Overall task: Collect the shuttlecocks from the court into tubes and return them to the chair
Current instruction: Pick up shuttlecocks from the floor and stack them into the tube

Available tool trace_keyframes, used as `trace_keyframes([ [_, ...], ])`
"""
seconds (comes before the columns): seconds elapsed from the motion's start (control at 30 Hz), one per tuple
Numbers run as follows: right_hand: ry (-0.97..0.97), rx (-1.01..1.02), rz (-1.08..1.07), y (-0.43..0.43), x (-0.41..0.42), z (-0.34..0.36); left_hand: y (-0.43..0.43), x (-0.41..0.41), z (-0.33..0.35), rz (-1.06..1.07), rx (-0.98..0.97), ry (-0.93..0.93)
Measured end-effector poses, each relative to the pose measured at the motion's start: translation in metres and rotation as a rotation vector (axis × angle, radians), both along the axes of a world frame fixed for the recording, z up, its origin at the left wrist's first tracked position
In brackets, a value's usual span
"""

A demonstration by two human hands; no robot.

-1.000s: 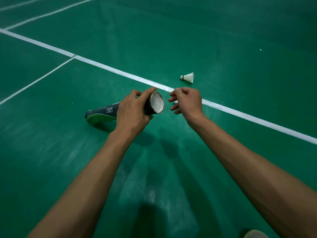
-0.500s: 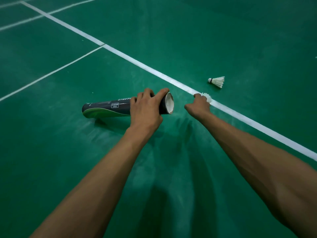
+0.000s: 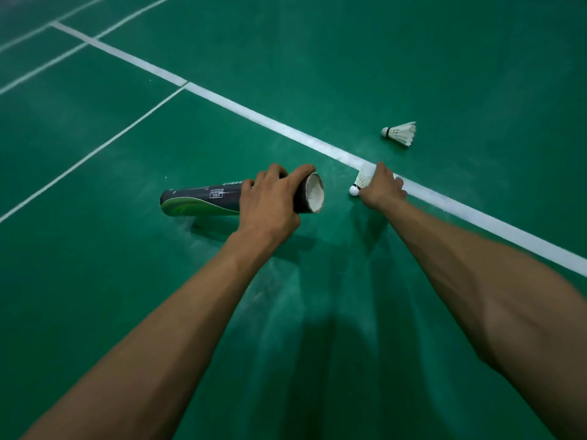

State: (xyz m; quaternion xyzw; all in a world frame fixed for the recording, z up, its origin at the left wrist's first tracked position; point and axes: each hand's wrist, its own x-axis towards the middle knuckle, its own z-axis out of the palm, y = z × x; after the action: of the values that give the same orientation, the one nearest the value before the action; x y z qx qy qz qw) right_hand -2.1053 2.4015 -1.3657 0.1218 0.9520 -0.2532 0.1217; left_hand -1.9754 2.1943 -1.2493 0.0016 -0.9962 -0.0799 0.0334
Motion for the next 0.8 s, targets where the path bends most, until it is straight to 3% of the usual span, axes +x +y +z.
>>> trace_keyframes([
  [0.2,0.091,-0.023,-0.085,-0.012,0.013,-0.012,0.032,-0.005,0.0,-0.005,0.035,-0.021],
  [0.3,0.144,-0.251,-0.172,-0.022,0.029,-0.017,0.036,-0.005,0.005,0.016,0.027,-0.02],
  [0.4,0.33,-0.566,-0.271,-0.036,0.046,-0.003,0.028,-0.001,0.01,0.048,-0.007,-0.024],
  [0.5,0.511,-0.749,-0.306,-0.047,0.061,0.031,0.015,0.0,0.025,0.081,-0.044,-0.064],
  [0.63,0.631,-0.904,-0.229,-0.062,0.071,0.077,-0.009,-0.007,0.057,0.153,-0.082,-0.045],
  [0.8,0.613,-1.025,0.03,-0.089,0.086,0.109,-0.022,-0.013,0.078,0.144,-0.134,0.021],
])
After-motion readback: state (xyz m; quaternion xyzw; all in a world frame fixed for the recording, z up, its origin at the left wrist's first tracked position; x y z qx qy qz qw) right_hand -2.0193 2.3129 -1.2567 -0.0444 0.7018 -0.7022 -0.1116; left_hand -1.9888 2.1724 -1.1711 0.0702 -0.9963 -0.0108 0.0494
